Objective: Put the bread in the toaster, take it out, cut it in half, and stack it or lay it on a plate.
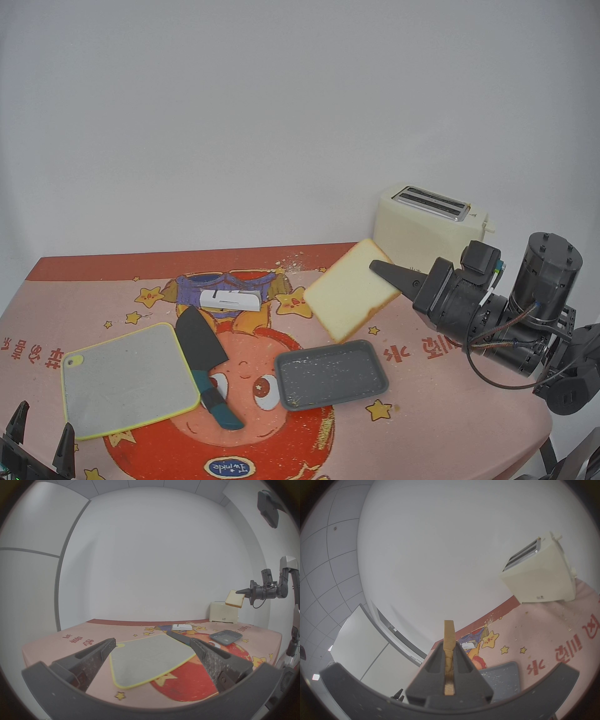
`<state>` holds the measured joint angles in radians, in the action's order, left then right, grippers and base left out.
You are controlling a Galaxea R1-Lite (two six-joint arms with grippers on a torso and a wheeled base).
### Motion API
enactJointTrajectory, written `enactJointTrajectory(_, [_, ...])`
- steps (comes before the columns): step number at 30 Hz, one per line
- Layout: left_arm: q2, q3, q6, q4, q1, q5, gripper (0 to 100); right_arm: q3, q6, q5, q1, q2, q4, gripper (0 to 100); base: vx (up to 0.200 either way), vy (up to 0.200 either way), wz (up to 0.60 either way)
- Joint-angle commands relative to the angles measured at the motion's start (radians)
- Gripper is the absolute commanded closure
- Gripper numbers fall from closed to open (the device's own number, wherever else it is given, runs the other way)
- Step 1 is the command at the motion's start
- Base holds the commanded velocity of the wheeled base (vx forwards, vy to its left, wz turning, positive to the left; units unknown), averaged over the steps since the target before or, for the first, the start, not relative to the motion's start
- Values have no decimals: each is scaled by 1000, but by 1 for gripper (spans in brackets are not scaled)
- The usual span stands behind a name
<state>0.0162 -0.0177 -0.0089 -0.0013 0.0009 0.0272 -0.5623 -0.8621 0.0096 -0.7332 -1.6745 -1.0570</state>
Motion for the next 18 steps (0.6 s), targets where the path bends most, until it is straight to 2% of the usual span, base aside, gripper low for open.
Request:
enactJointTrajectory(1, [-2, 18, 0, 0, 1, 0, 0, 1, 0, 0, -8, -4, 0, 100, 0, 200, 0])
enactJointTrajectory(18, [-2, 18, 0, 0, 1, 2, 0, 9, 2, -2, -11, -16, -1, 100, 0, 200, 0])
